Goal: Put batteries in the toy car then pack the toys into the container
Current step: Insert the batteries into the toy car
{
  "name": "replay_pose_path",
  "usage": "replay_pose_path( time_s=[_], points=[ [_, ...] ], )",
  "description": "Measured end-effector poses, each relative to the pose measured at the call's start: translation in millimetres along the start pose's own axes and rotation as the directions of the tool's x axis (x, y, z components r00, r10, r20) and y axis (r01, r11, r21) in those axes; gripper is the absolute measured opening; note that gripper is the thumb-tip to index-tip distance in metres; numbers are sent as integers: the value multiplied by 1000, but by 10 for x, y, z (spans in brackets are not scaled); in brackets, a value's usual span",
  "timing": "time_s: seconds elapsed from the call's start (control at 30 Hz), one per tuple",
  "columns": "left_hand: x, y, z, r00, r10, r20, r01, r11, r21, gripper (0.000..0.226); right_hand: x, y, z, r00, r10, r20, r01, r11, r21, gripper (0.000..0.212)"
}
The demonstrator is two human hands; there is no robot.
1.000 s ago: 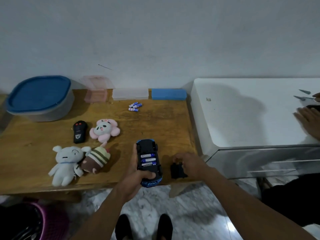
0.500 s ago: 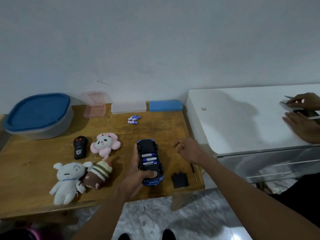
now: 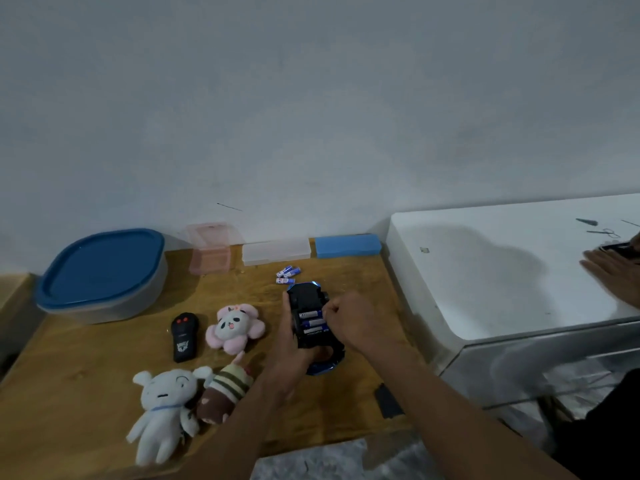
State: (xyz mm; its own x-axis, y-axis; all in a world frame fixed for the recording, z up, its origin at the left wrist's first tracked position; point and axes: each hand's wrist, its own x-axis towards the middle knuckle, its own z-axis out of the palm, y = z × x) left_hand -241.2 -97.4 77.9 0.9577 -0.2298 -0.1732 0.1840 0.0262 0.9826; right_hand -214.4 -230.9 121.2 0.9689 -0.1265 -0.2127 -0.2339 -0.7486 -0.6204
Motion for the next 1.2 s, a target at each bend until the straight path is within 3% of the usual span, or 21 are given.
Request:
replay_pose_path(
  time_s=[0.07, 0.17, 0.23, 0.33, 0.53, 0.77, 1.03, 1.2],
  points=[
    [11, 11, -33, 1000, 16, -14, -16, 1000, 27, 111, 51, -46, 63, 993, 121, 1, -120, 978, 171, 21],
    [-5, -5, -85, 1000, 5, -9, -4, 995, 98, 112, 102, -96, 127, 952, 296, 77, -301, 858, 416, 16],
    [-35, 15, -104, 999, -16, -38, 22, 986, 167, 106, 80, -137, 176, 924, 376, 72, -351, 758, 549, 4],
    [10, 4, -157, 999, -24, 30, 22, 998, 55, 80, 10, -187, 238, 902, 431, 33, -353, 689, 633, 8],
    [120, -4, -248, 991, -20, 129, 13, 998, 53, 122, -32, -148, 274, 927, 345, -148, -216, 812, 541, 18],
    [149, -28, -216, 988, -41, 150, 50, 997, -52, 121, -74, -177, 161, 948, 249, -198, -99, 822, 561, 7],
    [47, -3, -126, 988, -86, 129, 101, 988, -118, 126, -52, -141, 64, 982, 30, -185, 53, 901, 430, 17],
    [23, 64, -87, 987, -71, 145, 84, 993, -86, 122, -26, -84, -37, 976, 61, -208, 59, 850, 523, 7]
  ],
)
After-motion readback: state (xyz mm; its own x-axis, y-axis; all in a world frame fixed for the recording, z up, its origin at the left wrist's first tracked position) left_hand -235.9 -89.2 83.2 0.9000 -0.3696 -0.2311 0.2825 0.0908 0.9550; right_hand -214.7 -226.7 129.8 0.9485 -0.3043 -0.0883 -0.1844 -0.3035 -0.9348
